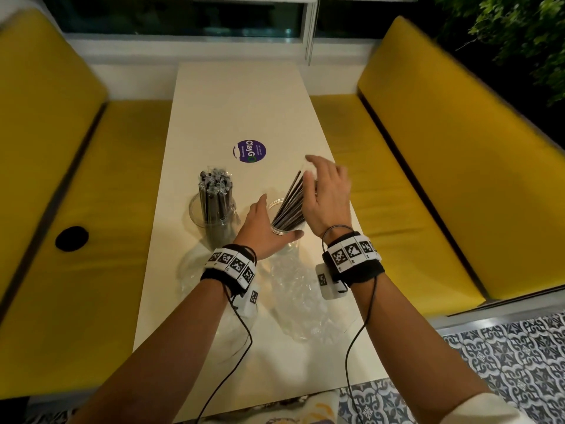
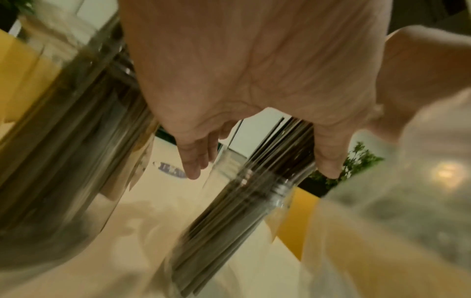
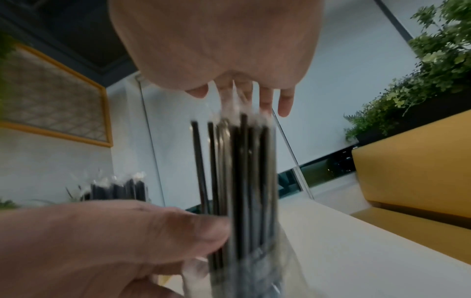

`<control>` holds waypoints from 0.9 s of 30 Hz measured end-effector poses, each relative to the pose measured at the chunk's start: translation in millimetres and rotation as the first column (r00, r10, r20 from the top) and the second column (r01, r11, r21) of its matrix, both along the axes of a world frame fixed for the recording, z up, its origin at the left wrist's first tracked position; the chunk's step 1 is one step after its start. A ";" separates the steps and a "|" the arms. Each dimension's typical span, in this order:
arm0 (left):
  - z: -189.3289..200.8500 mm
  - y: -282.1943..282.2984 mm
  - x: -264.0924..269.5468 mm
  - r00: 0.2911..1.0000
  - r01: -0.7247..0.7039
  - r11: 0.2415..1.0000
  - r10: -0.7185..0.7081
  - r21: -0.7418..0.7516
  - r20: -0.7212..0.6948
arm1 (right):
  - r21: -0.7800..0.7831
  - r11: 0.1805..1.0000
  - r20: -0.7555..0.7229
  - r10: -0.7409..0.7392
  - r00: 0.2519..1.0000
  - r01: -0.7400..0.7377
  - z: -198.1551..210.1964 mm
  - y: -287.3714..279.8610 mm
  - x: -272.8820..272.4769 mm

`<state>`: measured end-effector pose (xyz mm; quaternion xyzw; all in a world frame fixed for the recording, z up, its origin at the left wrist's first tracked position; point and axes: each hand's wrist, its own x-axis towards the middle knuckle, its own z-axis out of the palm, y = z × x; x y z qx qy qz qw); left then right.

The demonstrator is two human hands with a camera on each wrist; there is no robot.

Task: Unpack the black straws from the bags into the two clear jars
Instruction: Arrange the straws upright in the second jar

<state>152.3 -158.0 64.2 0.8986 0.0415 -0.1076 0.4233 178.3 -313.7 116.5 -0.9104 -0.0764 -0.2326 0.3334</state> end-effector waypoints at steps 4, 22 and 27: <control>40.1 16.3 -14.5 0.986 -0.001 0.999 0.010 -0.054 0.164 | 0.082 0.996 0.183 -0.048 0.982 0.034 41.0 13.1 -2.8; -30.1 147.4 28.8 0.995 -0.096 0.978 0.097 -0.183 -0.001 | -0.293 0.857 -0.259 0.356 0.898 -0.424 3.5 146.7 4.0; -28.5 138.0 20.8 0.980 -0.166 0.976 0.179 -0.140 0.085 | 0.069 0.944 -0.124 0.329 0.936 -0.323 -7.0 153.1 7.4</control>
